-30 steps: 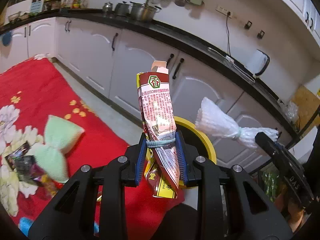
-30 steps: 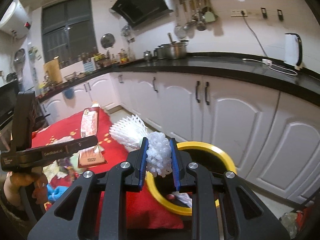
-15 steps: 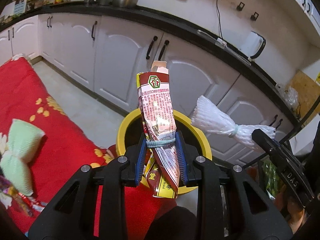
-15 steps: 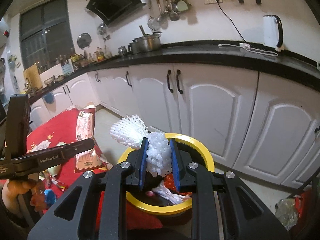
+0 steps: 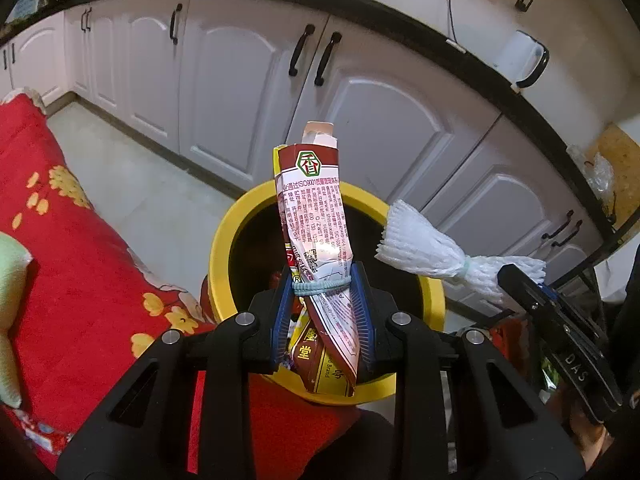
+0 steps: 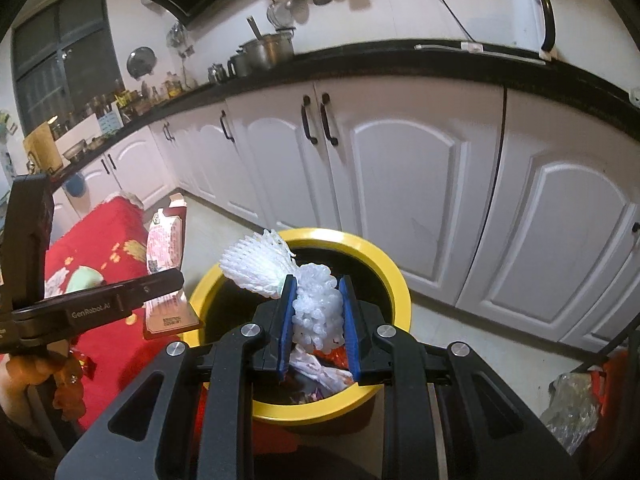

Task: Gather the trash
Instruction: 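Lift the packet and tassel and carry both tools over the yellow bin, then open both tools to drop the packet and tassel into the bin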

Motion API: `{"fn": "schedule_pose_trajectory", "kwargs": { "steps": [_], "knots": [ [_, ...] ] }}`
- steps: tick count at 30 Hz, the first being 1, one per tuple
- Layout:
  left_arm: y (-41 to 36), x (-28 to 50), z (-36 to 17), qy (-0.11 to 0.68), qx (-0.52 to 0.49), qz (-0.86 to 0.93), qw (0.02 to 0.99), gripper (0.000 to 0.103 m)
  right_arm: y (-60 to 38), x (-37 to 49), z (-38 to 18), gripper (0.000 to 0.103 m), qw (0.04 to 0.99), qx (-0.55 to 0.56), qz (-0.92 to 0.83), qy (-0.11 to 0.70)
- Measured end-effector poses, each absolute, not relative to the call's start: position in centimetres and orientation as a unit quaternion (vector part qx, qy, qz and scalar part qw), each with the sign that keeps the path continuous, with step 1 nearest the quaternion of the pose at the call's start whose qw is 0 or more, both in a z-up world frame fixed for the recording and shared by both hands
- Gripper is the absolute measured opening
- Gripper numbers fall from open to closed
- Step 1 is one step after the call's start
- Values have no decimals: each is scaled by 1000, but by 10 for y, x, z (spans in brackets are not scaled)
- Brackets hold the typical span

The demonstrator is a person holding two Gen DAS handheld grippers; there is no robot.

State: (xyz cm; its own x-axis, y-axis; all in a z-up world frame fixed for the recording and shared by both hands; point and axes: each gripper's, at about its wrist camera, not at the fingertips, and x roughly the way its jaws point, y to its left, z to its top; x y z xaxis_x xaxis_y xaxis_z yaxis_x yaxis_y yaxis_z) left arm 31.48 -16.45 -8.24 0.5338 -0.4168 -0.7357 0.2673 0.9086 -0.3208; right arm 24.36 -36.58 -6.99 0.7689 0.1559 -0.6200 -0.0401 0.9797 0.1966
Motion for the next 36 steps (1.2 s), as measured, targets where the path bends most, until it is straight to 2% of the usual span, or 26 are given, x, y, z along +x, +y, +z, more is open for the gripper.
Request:
{"fn": "schedule_pose_trajectory", "kwargs": {
  "steps": [11,13,15,16,17,18,22,23,24,30,36],
  "knots": [
    [-164,330,-100,456,-87,-183,866,22,-366,259,-93,24,928,96,54,355],
    [-163,333,-102,459,-89,-181,865,22,-368,262,-97,29,927,100,51,359],
    [-165,337,-105,470,-86,-176,860,24,-370,265,-101,46,923,107,49,365],
    [-165,339,-107,477,-85,-172,858,29,-372,265,-102,47,923,112,46,366],
    [-164,339,-109,480,-88,-166,857,53,-372,266,-103,48,922,114,46,367],
    [-161,339,-111,480,-94,-159,858,72,-373,266,-103,48,921,116,44,369],
    [-153,335,-109,478,-99,-158,859,75,-379,262,-98,51,923,129,36,361],
    [-152,334,-107,475,-96,-152,861,82,-380,260,-97,57,924,129,32,358],
    [-149,332,-104,471,-96,-146,865,94,-381,258,-96,60,925,130,29,355],
    [-137,320,-88,451,-94,-125,879,92,-381,247,-86,72,933,128,15,337],
    [-123,310,-77,442,-102,-115,884,92,-373,242,-74,77,938,119,20,325]
  ]
}}
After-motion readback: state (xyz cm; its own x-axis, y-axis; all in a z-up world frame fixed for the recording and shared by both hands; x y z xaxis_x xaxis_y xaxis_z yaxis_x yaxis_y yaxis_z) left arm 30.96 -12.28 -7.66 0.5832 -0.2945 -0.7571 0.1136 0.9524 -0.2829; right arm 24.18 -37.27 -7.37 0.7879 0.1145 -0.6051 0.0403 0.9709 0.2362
